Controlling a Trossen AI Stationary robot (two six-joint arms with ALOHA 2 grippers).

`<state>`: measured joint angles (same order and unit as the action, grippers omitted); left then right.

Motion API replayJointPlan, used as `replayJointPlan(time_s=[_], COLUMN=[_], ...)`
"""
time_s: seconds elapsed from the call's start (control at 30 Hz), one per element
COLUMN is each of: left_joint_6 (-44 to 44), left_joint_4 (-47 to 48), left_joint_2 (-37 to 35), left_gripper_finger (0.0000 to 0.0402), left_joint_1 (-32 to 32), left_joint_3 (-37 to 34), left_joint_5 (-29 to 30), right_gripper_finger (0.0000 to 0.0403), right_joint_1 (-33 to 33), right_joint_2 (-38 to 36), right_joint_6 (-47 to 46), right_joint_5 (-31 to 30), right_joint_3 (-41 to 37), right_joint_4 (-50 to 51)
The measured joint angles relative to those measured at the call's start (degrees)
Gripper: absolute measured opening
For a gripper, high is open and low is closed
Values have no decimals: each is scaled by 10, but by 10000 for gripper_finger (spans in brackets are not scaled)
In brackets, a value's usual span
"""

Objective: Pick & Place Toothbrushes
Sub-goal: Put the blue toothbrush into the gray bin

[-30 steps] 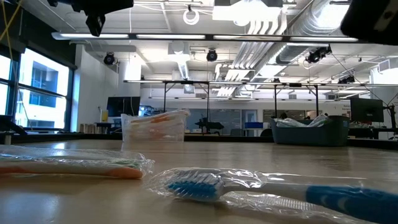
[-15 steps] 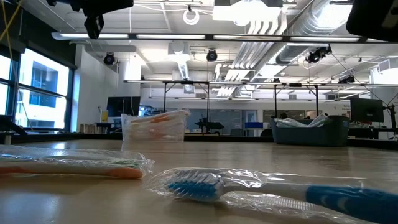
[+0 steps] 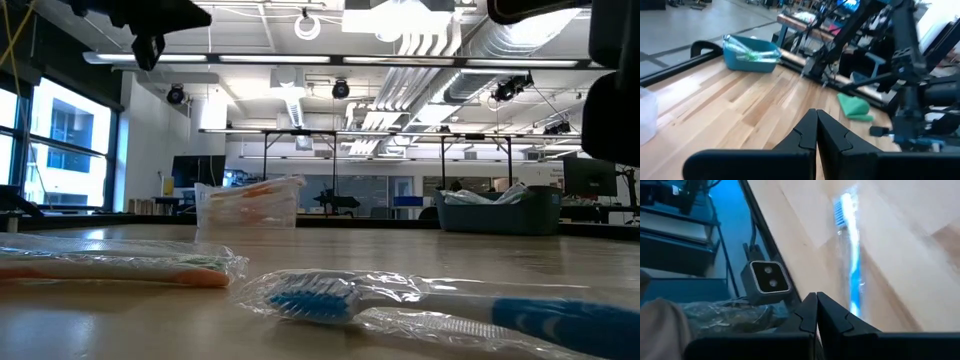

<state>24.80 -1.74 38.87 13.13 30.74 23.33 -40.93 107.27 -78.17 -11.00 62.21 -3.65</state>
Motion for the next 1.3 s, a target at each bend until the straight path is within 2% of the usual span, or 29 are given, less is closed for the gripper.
replayJointPlan(time_s=[0.33, 1.3], left_joint_6=[0, -10], left_joint_4=[53, 73], left_joint_2=[0, 0], left_gripper_finger=[0, 0], left_joint_1=[0, 0], left_joint_3=[0, 0], left_joint_5=[0, 0], right_gripper_finger=[2, 2], right_joint_1=[0, 1], right_joint_2=[58, 94], right_joint_6=[-7, -106], right_joint_5=[-8, 5], right_joint_3=[109, 111], right_joint_4=[139, 142])
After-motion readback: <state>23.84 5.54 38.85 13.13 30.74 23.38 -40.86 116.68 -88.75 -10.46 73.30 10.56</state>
